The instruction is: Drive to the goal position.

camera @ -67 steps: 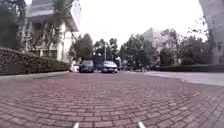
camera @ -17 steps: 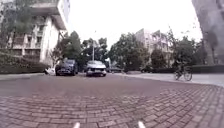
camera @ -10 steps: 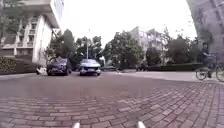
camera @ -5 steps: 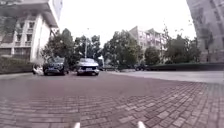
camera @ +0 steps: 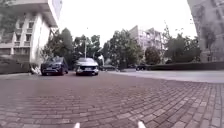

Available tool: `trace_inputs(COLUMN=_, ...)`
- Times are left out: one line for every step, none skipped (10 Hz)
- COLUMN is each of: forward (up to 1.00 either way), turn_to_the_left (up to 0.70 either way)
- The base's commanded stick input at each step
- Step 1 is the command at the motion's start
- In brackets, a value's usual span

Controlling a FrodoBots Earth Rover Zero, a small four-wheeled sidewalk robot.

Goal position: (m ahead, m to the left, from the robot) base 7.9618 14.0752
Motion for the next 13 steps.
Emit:
trace_inputs(forward=0.70, turn_to_the_left=0.00)
trace_inputs(forward=0.70, turn_to_the_left=0.00)
trace_inputs(forward=0.70, turn_to_the_left=0.00)
trace_inputs(forward=0.70, turn_to_the_left=0.00)
trace_inputs(forward=0.70, turn_to_the_left=0.00)
trace_inputs(forward=0.70, turn_to_the_left=0.00)
trace_inputs(forward=0.70, turn_to_the_left=0.00)
trace_inputs(forward=0.70, turn_to_the_left=0.00)
trace_inputs(forward=0.70, turn_to_the_left=0.00)
trace_inputs(forward=0.70, turn_to_the_left=0.00)
trace_inputs(forward=0.70, turn_to_the_left=0.00)
trace_inputs(forward=0.70, turn_to_the_left=0.00)
trace_inputs(forward=0.70, turn_to_the_left=0.00)
